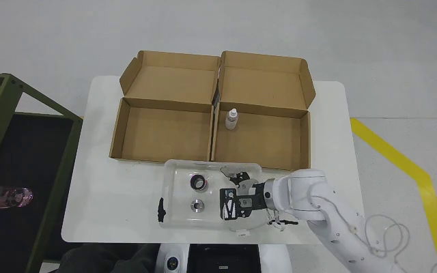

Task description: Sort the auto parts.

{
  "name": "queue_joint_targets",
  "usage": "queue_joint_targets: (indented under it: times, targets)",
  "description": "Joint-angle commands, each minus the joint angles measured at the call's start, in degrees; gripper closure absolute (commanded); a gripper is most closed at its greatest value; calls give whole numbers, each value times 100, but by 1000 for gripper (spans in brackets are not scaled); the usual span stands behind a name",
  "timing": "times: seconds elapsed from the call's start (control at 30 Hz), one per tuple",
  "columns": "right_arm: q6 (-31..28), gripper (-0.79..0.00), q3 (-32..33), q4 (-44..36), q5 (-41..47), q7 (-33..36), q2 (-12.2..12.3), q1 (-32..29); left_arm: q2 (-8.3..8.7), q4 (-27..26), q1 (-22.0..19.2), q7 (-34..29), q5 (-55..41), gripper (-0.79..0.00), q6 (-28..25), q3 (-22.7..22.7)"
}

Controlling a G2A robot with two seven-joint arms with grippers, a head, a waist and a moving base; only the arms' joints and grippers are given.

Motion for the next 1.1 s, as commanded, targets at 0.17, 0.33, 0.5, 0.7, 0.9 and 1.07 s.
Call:
queue_joint_targets:
  times: [0.17,0.33,0.5,0.7,0.9,1.07]
  targets:
    - [31,-785,-201,-24,-58,385,31,-29,0,0,0,0,0,-785,0,0]
    - [173,-785,-357,-35,-172,630,39,-14,0,0,0,0,0,-785,0,0]
    - [281,-659,-494,-24,-438,883,46,45,0,0,0,0,0,-785,0,0]
    - [353,-646,-717,-60,-754,1104,51,31,0,0,0,0,0,-785,0,0]
    - [457,-468,-968,30,-981,1208,57,92,0,0,0,0,0,-785,0,0]
    - [546,-336,-1086,93,-1071,1297,76,183,0,0,0,0,0,-785,0,0]
